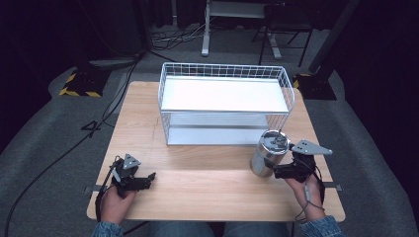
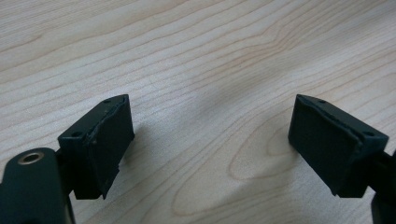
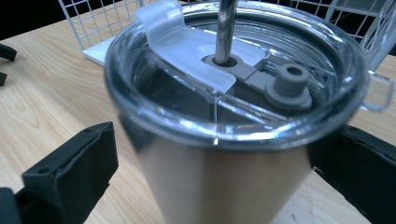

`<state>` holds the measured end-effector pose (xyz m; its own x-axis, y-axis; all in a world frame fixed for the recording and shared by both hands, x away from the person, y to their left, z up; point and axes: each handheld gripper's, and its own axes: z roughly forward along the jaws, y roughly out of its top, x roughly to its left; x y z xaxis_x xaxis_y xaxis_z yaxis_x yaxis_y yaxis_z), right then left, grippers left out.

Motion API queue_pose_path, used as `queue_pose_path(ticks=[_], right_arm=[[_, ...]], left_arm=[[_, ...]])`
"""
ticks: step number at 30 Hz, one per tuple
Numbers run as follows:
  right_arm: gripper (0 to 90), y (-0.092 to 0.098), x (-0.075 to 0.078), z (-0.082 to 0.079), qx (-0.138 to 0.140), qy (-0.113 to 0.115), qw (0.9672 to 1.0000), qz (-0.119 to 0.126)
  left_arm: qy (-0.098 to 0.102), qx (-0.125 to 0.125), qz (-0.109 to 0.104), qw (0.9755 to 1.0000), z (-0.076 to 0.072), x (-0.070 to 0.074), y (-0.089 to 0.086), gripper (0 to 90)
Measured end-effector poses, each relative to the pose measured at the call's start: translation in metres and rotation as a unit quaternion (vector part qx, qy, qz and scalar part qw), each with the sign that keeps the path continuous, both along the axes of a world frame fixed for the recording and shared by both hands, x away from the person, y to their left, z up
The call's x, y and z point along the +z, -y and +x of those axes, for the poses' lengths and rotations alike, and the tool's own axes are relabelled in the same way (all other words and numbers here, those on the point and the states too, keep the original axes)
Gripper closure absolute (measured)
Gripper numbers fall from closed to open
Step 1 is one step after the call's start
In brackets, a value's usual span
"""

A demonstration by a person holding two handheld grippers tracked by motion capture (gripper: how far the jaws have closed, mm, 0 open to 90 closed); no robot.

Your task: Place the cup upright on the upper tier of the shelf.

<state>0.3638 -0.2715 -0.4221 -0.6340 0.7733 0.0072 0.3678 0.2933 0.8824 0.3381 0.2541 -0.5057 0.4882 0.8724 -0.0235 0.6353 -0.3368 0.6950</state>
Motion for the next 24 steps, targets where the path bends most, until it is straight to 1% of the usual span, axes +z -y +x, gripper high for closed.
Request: queue_pose_path(ticks=[7, 10, 11, 15, 16, 18, 24], right_arm=[[0.0, -0.004, -0.004, 0.008, 0.001, 0.004, 1.0000, 0.009], [0.0, -0.005, -0.007, 0.013, 0.006, 0.004, 0.9999, 0.015], [0.0, -0.006, -0.010, 0.015, 0.008, 0.000, 0.9998, 0.016], [0.0, -0.008, -0.013, 0.017, 0.009, 0.002, 0.9998, 0.016], [1.4, -0.008, -0.014, 0.017, 0.011, 0.006, 0.9998, 0.013], [2.4, -0.007, -0.014, 0.018, 0.012, 0.007, 0.9998, 0.014], [3.4, -0.007, -0.012, 0.017, 0.011, 0.008, 0.9999, 0.006]], left_arm=[[0.000, 0.000, 0.000, 1.0000, 0.000, 0.000, 0.000, 14.7], [0.000, 0.000, 0.000, 1.0000, 0.000, 0.000, 0.000, 14.7], [0.000, 0.000, 0.000, 1.0000, 0.000, 0.000, 0.000, 14.7], [0.000, -0.001, 0.000, 1.0000, 0.000, 0.000, 0.000, 14.7], [0.000, 0.000, 0.000, 1.0000, 0.000, 0.000, 0.000, 14.7], [0.000, -0.001, 0.000, 1.0000, 0.000, 0.000, 0.000, 14.6], [0.000, -0.001, 0.000, 1.0000, 0.000, 0.000, 0.000, 14.6]])
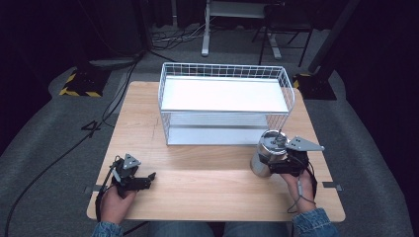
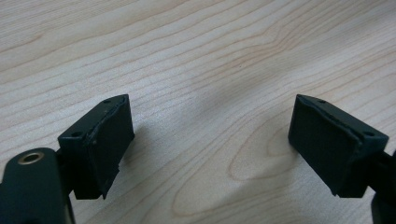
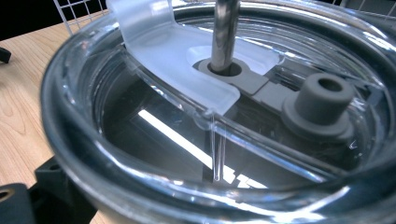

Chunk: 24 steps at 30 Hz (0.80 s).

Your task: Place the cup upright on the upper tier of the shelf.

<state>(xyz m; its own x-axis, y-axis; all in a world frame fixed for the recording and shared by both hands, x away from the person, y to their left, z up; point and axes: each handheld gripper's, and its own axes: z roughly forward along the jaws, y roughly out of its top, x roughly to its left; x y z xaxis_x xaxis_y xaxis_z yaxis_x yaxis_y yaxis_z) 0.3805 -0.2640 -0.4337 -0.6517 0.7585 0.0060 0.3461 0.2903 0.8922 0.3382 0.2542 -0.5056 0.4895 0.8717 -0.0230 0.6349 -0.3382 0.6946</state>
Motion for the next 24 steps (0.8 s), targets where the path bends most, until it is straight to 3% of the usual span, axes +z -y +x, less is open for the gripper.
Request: queue_pose_path(ticks=[12, 24], right_arm=[[3.6, -0.002, 0.011, -0.002, 0.008, -0.008, 0.9999, -0.009], [3.6, -0.005, 0.050, -0.010, 0.029, 0.001, 0.9995, -0.008]], left_arm=[[0.000, 0.000, 0.000, 1.0000, 0.000, 0.000, 0.000, 14.7], [0.000, 0.001, 0.000, 1.0000, 0.000, 0.000, 0.000, 14.7]])
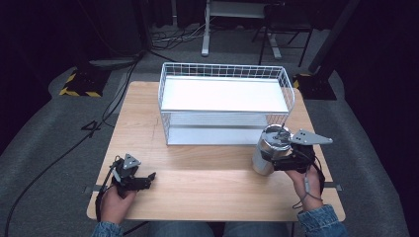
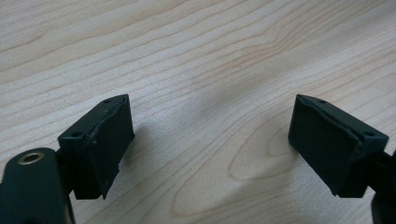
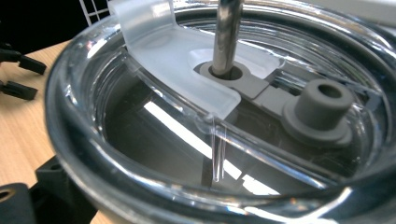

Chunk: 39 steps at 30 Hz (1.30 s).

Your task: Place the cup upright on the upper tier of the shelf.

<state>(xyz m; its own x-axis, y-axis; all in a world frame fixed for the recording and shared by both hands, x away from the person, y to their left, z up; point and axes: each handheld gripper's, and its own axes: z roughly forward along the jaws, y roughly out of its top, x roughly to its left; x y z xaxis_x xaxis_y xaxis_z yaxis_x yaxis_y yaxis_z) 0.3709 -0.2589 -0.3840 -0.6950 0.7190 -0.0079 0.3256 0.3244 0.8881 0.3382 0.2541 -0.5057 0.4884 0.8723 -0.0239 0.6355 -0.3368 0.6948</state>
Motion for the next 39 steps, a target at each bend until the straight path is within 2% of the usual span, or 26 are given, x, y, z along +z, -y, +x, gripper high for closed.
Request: queue_pose_path(ticks=[5, 11, 21, 39], right_arm=[[3.6, -0.001, 0.011, -0.001, 0.006, 0.002, 1.0000, -0.005], [3.6, 0.001, 0.028, -0.001, 0.008, -0.002, 1.0000, 0.000], [3.6, 0.007, 0.052, -0.002, -0.003, 0.000, 1.0000, 0.003], [3.6, 0.013, 0.099, 0.006, -0.003, 0.005, 0.9999, 0.008]], left_arm=[[0.000, 0.000, 0.000, 1.0000, 0.000, 0.000, 0.000, 14.7], [0.000, -0.001, 0.001, 1.0000, 0.000, 0.000, 0.000, 14.6], [0.000, -0.001, 0.001, 1.0000, 0.000, 0.000, 0.000, 14.6], [0.000, -0.001, 0.000, 1.0000, 0.000, 0.000, 0.000, 14.7]])
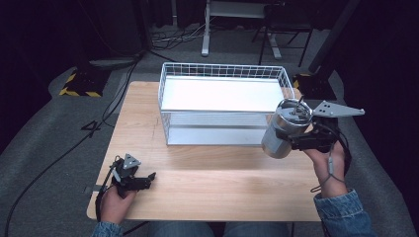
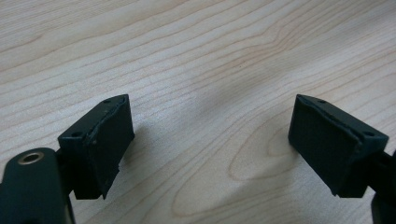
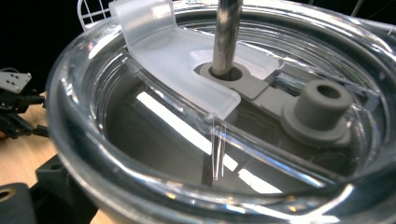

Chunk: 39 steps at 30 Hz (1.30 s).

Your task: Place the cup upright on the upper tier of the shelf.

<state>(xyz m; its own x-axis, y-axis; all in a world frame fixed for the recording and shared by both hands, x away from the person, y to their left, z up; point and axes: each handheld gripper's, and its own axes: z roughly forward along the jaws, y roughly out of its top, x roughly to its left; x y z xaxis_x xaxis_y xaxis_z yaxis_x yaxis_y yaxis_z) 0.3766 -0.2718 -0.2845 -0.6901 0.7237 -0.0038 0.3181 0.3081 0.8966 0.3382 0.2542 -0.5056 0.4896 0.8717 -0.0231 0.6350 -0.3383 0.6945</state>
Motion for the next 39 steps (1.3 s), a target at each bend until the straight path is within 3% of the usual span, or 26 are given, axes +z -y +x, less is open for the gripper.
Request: queue_pose_path(ticks=[14, 21, 30, 39], right_arm=[[3.7, -0.006, 0.043, 0.012, 0.005, 0.011, 0.9999, -0.002], [3.7, -0.015, 0.056, 0.024, 0.013, 0.012, 0.9998, -0.006], [3.7, -0.033, 0.070, 0.046, 0.024, 0.006, 0.9997, 0.004], [3.7, -0.064, 0.083, 0.071, 0.034, 0.013, 0.9993, -0.011]], left_arm=[[0.000, 0.000, 0.000, 1.0000, 0.000, 0.000, 0.000, 14.7], [0.000, 0.003, 0.001, 1.0000, -0.001, 0.000, 0.000, 14.7], [0.000, 0.003, 0.002, 1.0000, -0.001, 0.000, 0.000, 14.7], [-0.001, 0.004, -0.001, 1.0000, 0.000, 0.000, 0.001, 14.7]])
